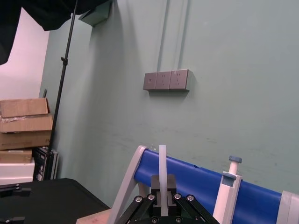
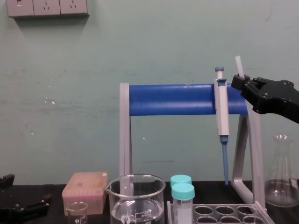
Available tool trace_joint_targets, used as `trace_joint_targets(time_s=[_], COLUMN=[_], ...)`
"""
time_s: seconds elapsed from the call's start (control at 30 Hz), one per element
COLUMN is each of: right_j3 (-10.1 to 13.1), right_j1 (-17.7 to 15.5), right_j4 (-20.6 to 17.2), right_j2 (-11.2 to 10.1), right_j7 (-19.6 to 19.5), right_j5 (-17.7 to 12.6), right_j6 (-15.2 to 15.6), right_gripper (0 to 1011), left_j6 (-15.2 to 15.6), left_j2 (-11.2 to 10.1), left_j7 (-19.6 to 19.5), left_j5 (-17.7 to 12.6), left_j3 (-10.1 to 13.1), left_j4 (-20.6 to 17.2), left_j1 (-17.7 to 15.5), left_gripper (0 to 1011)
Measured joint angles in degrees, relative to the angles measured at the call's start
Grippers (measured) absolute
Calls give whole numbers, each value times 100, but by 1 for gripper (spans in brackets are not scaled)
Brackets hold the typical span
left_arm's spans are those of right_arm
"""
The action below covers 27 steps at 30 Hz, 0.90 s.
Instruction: Pick up the stirring rod with one hand, then place it down.
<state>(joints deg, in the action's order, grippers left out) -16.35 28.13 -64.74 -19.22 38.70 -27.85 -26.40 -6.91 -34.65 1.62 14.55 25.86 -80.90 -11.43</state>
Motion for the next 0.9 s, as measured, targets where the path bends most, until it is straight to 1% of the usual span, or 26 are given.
trace_joint_targets(time_s=[0.9], right_j3=[0], right_j1=[0], right_j4=[0], right_j2=[0], right_j7=[0], right_j5=[0], right_j6=[0], right_gripper=[67], left_j6=[0], left_j2=[0], left_j7=[0], left_j5=[0], left_j3=[0], left_j4=[0], left_j1=[0], left_gripper=[1000])
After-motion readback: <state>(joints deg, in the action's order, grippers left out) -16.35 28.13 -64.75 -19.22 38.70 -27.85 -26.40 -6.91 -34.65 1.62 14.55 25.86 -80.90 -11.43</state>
